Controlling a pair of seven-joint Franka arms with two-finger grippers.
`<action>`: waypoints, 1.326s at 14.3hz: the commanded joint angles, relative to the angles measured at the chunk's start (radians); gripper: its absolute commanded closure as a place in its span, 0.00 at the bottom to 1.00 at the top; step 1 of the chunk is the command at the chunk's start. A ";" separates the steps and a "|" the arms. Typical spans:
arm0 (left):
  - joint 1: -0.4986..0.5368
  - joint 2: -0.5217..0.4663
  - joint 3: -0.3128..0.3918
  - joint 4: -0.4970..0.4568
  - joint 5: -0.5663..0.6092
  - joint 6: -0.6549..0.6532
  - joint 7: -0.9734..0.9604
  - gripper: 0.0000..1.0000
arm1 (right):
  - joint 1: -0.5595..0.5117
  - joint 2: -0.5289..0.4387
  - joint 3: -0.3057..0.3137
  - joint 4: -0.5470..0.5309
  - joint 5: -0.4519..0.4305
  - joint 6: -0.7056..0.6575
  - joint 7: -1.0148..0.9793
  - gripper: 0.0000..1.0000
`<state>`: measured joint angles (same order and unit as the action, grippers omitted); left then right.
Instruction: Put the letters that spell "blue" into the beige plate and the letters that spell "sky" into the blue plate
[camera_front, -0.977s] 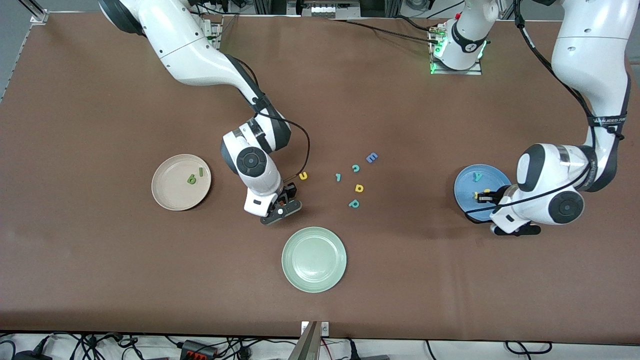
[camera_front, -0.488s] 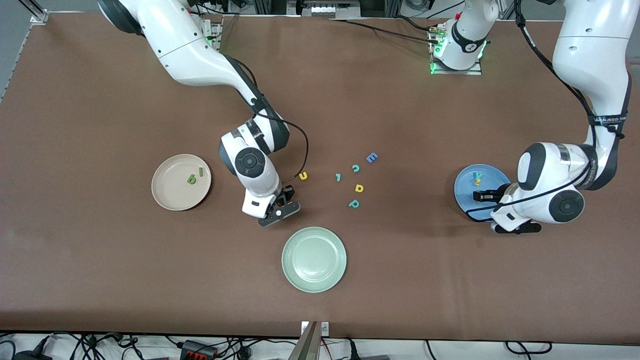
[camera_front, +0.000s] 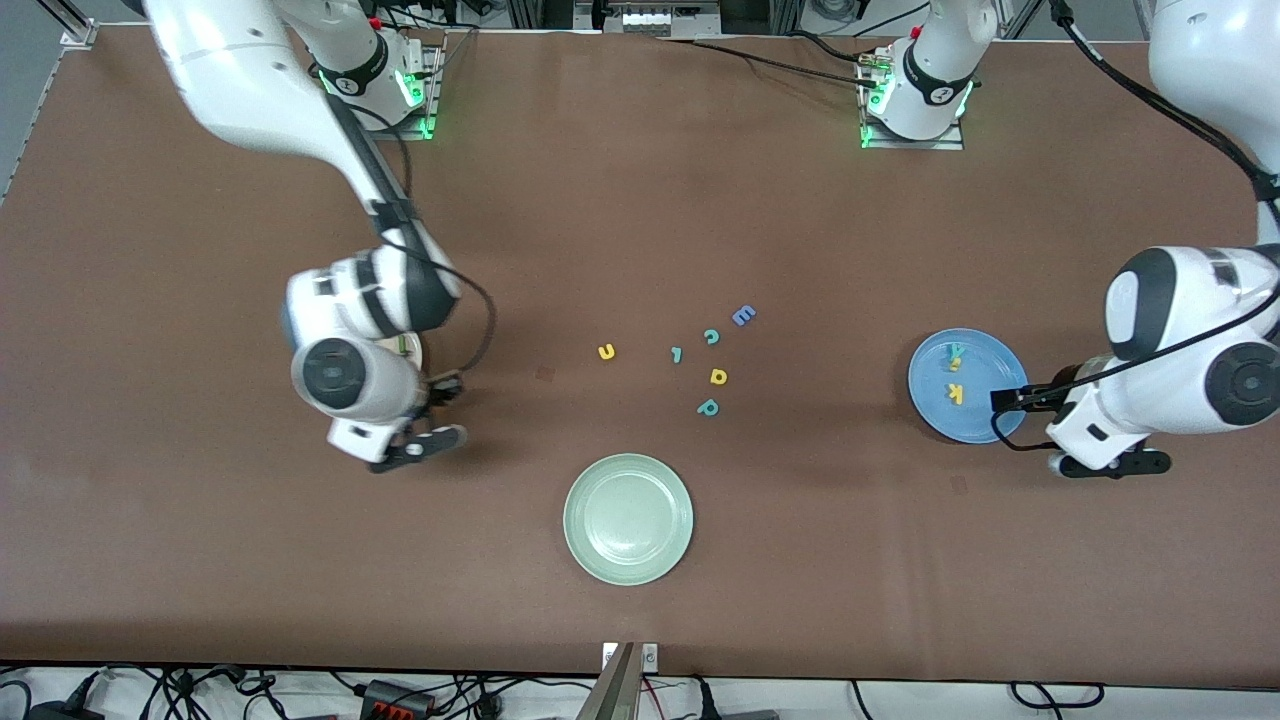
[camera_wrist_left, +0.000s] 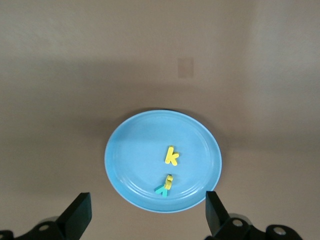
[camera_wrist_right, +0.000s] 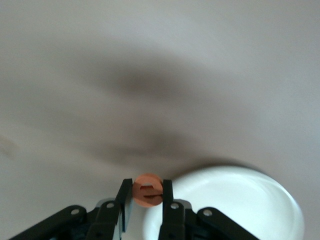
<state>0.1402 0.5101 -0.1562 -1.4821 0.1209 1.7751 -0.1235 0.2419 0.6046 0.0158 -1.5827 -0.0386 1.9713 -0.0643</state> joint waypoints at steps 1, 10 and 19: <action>0.002 -0.033 -0.028 0.032 0.020 -0.130 0.066 0.00 | -0.071 -0.150 0.021 -0.239 -0.006 0.012 -0.022 0.99; 0.016 -0.218 -0.141 0.046 0.005 -0.393 0.205 0.00 | -0.167 -0.125 0.016 -0.375 -0.098 0.165 -0.032 0.88; -0.197 -0.480 0.208 -0.185 -0.126 -0.053 0.189 0.00 | -0.024 -0.114 0.098 -0.196 0.033 0.135 -0.002 0.00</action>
<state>-0.0346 0.1529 0.0180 -1.4931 0.0156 1.6081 0.0566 0.1476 0.4794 0.0951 -1.8331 -0.0719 2.1244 -0.0820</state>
